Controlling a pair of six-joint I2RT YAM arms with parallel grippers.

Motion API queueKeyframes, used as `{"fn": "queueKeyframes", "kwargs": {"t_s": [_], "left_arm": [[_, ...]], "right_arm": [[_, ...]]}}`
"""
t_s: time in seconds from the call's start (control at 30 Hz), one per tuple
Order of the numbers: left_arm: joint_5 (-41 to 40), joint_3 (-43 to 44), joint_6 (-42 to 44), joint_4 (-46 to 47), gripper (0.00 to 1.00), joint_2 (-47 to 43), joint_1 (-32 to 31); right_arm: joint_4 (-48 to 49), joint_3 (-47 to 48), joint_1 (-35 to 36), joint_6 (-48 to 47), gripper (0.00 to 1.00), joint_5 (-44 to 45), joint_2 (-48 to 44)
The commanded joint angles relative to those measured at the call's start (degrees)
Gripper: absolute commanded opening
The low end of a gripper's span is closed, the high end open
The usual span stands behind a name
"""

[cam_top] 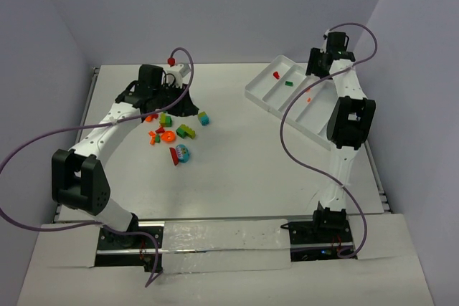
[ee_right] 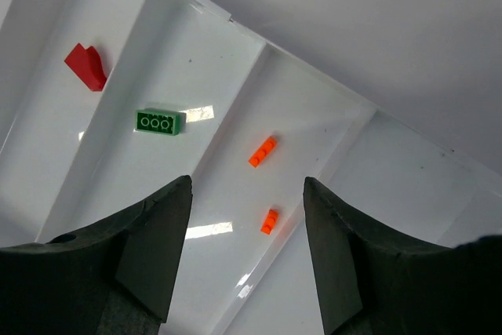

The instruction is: Sort the legos into containers by color

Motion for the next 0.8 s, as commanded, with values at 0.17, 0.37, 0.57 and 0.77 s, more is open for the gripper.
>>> {"fn": "queueKeyframes", "kwargs": {"t_s": [0.17, 0.37, 0.57, 0.77], "left_arm": [[12.19, -8.57, 12.66, 9.33, 0.0, -10.35, -0.76], [16.37, -13.41, 21.26, 9.62, 0.0, -13.64, -1.34], [18.61, -14.28, 26.04, 8.67, 0.0, -15.18, -2.07], [14.17, -14.06, 30.43, 5.35, 0.0, -17.52, -3.65]], "right_arm": [[2.54, -8.79, 1.03, 1.7, 0.63, -20.76, -10.18], [8.35, -26.84, 6.41, 4.23, 0.66, -39.97, -27.17], [10.33, -35.55, 19.32, 8.55, 0.66, -48.43, -34.6], [11.89, -37.83, 29.04, 12.73, 0.63, -51.65, -34.32]]}}
